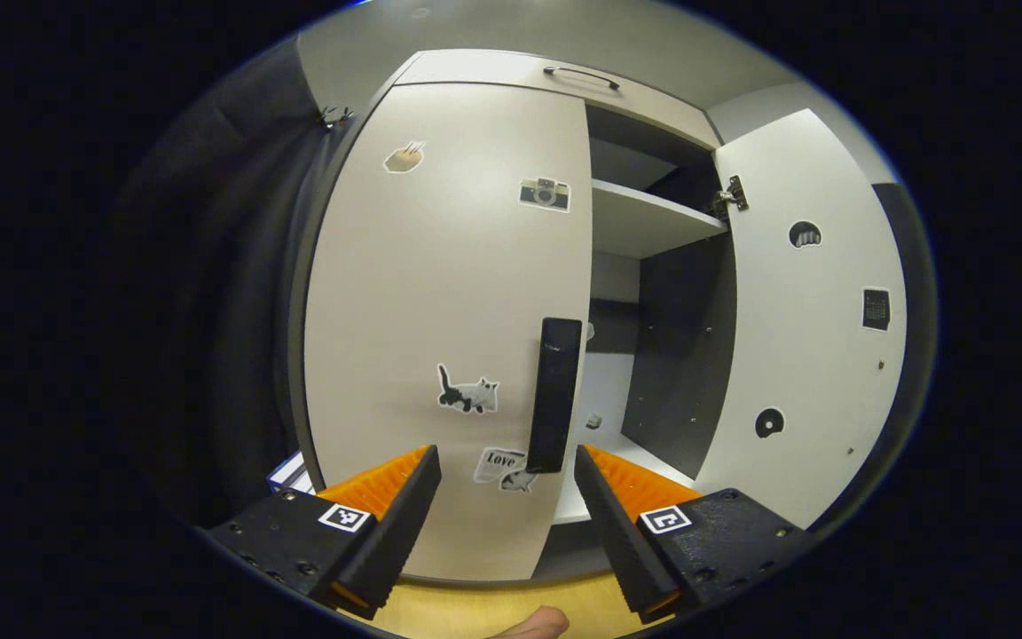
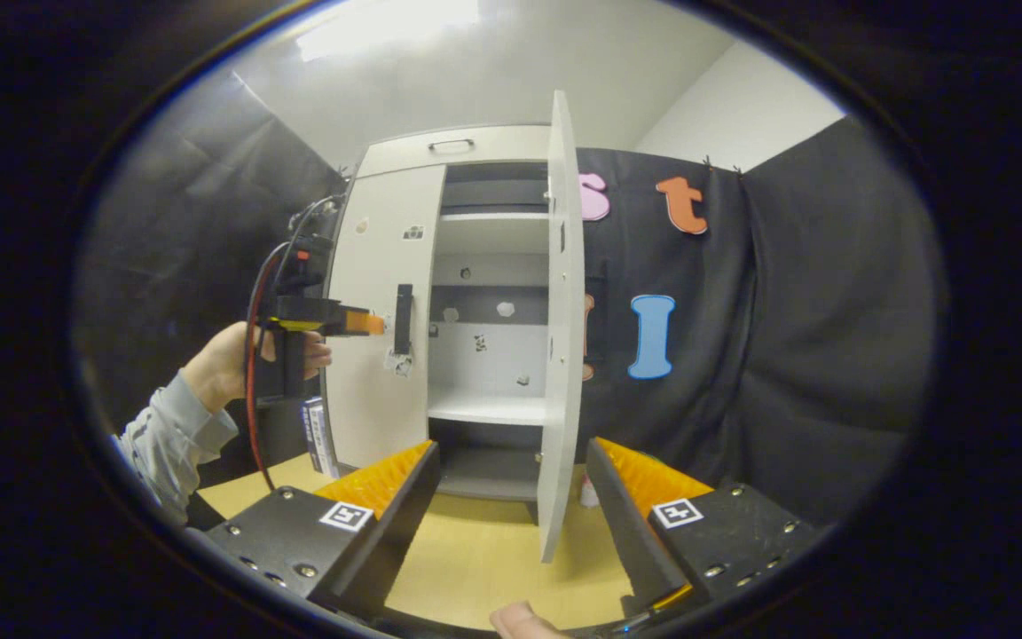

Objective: Open the right door of the double-door shoe cabinet with the right hand, and open the left door with the left hand.

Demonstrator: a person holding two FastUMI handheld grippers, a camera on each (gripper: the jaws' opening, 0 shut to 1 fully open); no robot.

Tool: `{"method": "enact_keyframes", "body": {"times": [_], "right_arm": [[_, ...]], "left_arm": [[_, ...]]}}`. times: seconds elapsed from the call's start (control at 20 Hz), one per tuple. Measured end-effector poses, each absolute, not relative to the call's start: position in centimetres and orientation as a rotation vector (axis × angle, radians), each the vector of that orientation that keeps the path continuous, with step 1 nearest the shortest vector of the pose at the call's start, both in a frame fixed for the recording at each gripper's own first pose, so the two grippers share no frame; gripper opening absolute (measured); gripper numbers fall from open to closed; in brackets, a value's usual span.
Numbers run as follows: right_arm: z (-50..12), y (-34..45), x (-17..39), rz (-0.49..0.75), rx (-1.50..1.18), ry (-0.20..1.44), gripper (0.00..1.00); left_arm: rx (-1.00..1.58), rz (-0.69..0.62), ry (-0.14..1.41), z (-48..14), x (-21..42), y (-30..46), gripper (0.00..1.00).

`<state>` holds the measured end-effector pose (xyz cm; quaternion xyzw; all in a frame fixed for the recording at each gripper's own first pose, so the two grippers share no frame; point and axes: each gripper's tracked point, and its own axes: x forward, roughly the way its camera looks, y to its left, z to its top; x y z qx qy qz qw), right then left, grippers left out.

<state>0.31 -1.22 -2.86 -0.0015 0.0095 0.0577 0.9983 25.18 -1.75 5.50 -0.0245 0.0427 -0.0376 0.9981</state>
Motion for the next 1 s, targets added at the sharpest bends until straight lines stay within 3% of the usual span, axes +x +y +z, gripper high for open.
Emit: {"method": "enact_keyframes", "body": {"times": [0.55,0.65,0.7,0.85,1.0], "right_arm": [[-4.4,-1.8,-2.1,0.056,0.045,0.037,0.97],[-4.7,-2.1,-2.2,0.038,0.037,0.036,0.97],[-4.9,-2.0,-2.3,0.042,0.036,0.036,0.98],[-5.2,-2.3,-2.1,0.039,0.039,0.041,0.98],[-5.9,-2.2,-2.0,0.043,0.046,0.059,0.98]], "left_arm": [[0.071,-0.003,0.096,5.5,32.7,-3.4,0.93],[0.076,0.04,0.126,4.3,33.4,-3.0,0.88],[0.073,0.036,0.105,5.0,33.4,-3.2,0.76],[0.072,0.04,0.09,5.6,33.5,-3.7,0.64],[0.063,0.027,0.088,5.4,33.8,-4.3,0.46]]}}
